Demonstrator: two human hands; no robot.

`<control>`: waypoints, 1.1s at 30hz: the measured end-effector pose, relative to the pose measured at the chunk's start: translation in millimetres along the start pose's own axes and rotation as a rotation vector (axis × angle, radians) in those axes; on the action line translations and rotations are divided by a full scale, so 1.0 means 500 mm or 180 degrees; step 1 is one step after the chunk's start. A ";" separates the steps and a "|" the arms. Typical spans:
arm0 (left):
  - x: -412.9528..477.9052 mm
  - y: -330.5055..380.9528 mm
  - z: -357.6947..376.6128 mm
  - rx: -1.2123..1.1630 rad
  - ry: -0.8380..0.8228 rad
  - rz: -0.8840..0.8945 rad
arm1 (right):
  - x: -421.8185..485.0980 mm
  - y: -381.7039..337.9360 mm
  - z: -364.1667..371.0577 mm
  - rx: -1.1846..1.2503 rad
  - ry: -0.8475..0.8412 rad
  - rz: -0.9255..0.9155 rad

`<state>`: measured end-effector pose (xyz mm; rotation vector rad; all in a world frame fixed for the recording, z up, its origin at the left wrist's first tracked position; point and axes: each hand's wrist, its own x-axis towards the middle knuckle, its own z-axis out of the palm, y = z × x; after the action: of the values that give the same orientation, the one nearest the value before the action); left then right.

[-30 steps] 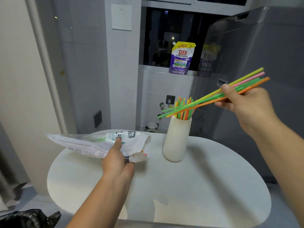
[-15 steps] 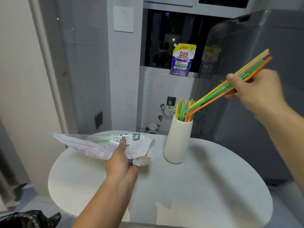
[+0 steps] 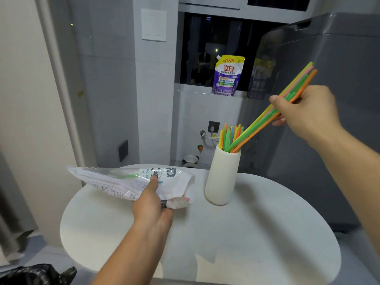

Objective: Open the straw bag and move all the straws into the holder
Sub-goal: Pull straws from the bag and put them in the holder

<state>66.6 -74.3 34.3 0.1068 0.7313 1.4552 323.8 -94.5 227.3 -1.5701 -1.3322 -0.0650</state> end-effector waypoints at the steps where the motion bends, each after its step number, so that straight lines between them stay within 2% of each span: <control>1: -0.003 0.000 0.002 -0.0002 0.0001 -0.0014 | 0.001 0.002 0.004 0.0013 -0.0021 0.0028; 15: -0.005 -0.009 0.000 0.0020 0.0127 -0.0016 | 0.017 0.034 0.088 -0.0062 -0.0916 0.0262; 24: 0.013 -0.025 -0.004 0.0026 0.0102 0.0074 | 0.019 0.036 0.141 -0.0318 -0.1334 0.0212; 33: -0.005 -0.017 0.002 0.0029 0.0099 0.0087 | 0.004 0.036 0.154 -0.0143 -0.0627 -0.0129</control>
<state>74.5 -77.6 31.9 0.1017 0.7647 1.4824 296.9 -36.2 180.7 -1.6199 -1.5250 0.0361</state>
